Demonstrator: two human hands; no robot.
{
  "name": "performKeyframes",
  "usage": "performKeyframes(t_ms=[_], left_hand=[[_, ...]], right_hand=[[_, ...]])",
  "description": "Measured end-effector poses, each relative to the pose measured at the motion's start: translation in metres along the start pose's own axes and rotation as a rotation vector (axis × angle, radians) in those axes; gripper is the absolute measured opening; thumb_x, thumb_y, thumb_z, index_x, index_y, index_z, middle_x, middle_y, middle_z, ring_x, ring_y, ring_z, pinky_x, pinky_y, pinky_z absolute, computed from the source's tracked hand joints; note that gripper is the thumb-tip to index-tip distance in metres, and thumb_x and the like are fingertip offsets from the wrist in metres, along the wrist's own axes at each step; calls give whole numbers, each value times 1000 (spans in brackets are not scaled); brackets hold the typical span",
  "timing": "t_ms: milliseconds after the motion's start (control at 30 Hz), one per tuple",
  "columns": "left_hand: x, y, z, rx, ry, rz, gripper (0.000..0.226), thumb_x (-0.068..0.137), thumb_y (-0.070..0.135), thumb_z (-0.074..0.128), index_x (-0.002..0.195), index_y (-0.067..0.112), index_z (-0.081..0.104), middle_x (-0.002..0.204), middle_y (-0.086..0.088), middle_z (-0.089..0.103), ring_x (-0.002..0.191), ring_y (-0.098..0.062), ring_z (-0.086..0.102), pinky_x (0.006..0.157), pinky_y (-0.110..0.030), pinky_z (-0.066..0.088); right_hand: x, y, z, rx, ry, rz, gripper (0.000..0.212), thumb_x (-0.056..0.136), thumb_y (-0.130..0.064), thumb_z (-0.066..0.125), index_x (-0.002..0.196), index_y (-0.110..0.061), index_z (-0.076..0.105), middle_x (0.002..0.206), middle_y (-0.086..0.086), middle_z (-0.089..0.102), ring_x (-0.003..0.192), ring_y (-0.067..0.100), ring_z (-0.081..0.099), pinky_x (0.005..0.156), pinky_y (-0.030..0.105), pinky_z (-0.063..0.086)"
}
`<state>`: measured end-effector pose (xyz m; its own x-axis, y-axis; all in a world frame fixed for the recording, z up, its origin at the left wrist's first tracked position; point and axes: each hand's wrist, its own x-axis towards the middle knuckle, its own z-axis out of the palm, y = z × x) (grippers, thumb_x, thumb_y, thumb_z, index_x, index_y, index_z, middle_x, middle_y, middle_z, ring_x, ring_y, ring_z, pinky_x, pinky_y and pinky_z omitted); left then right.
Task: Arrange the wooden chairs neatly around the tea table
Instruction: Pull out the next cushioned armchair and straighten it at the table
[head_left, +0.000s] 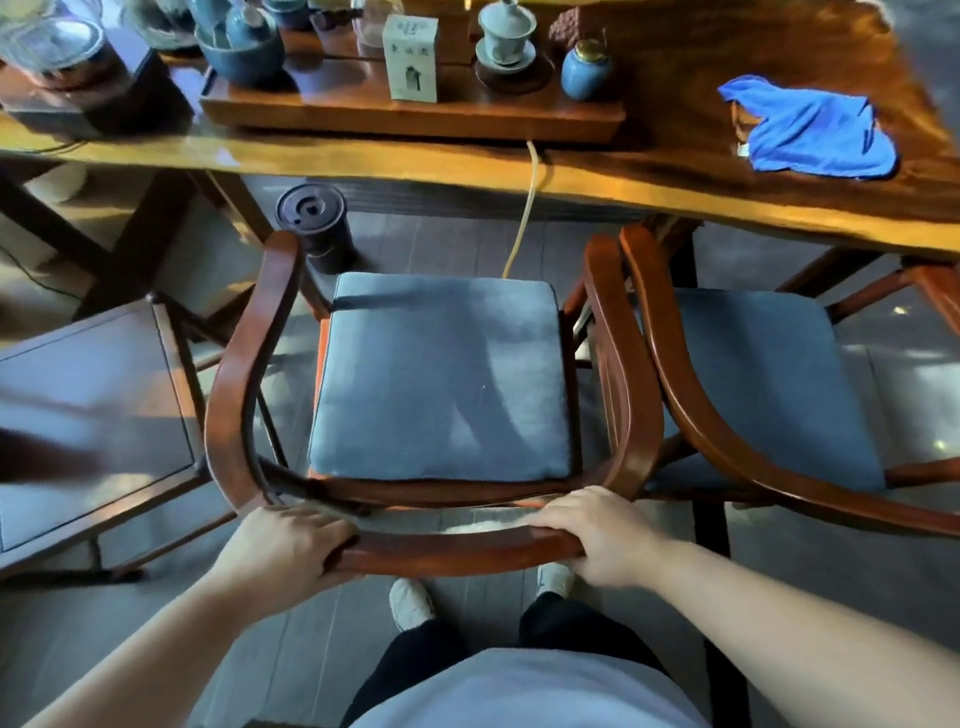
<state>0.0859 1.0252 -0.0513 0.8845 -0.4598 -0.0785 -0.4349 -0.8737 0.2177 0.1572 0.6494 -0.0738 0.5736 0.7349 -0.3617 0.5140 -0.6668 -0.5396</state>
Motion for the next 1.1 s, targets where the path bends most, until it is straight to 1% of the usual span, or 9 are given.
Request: performKeyframes(t_ms=[167, 267, 400, 567, 733, 833, 933, 1000, 1100], left_hand=[[8, -46, -20, 55, -89, -7, 31, 70, 54, 60, 77, 25, 66, 65, 8, 67, 58, -19, 65, 44, -28, 51], [15, -79, -34, 51, -164, -55, 29, 62, 44, 80, 77, 24, 66, 66, 3, 68, 62, -23, 66, 49, -33, 53], [23, -101, -44, 13, -165, -96, 27, 64, 42, 79, 80, 24, 66, 74, 1, 70, 71, -28, 66, 56, -35, 54], [35, -87, -34, 19, -159, -74, 30, 68, 48, 76, 86, 24, 68, 80, 2, 72, 77, -27, 66, 59, -33, 52], [67, -58, -25, 28, -168, -116, 34, 76, 56, 64, 84, 24, 59, 84, 4, 70, 81, -24, 63, 59, -34, 44], [83, -43, -24, 55, -177, -166, 36, 77, 58, 61, 89, 25, 59, 89, 5, 70, 83, -24, 64, 60, -34, 44], [90, -38, -23, 69, -190, -192, 37, 77, 60, 59, 95, 27, 60, 92, 7, 70, 85, -21, 64, 62, -33, 47], [89, -40, -23, 64, -189, -189, 38, 77, 59, 60, 97, 27, 61, 92, 7, 70, 86, -21, 64, 63, -34, 49], [85, -46, -23, 90, -210, -179, 42, 77, 63, 57, 103, 30, 61, 93, 9, 71, 86, -19, 64, 64, -32, 50]], right_hand=[[30, -25, 2, 3, 53, 49, 46, 77, -19, 73, 123, -21, 67, 125, -1, 68, 115, 24, 60, 99, 37, 43], [56, -39, -1, -26, 10, 44, 45, 85, -28, 69, 128, -21, 60, 130, -2, 64, 119, 22, 57, 100, 38, 43], [83, -47, -17, -154, -89, -11, 41, 89, -40, 64, 125, -25, 54, 126, -5, 64, 112, 23, 60, 88, 40, 48], [77, -30, -35, -152, -141, 21, 44, 91, -43, 62, 131, -29, 53, 129, -7, 63, 112, 21, 61, 90, 40, 49], [65, 5, -62, -35, -111, 142, 40, 85, -32, 73, 122, -35, 59, 118, -11, 67, 107, 12, 61, 91, 36, 48], [62, 21, -74, -1, -87, 192, 40, 80, -30, 79, 114, -40, 60, 104, -17, 68, 98, 7, 61, 83, 34, 50], [60, 30, -78, 36, -75, 217, 39, 78, -22, 77, 107, -42, 61, 95, -20, 67, 88, 6, 64, 77, 34, 54], [59, 30, -75, 48, -61, 211, 42, 76, -16, 77, 108, -40, 63, 99, -16, 69, 90, 10, 64, 82, 33, 53], [60, 28, -67, 35, -2, 165, 42, 77, -15, 76, 115, -31, 67, 110, -9, 70, 105, 16, 59, 93, 29, 39]])
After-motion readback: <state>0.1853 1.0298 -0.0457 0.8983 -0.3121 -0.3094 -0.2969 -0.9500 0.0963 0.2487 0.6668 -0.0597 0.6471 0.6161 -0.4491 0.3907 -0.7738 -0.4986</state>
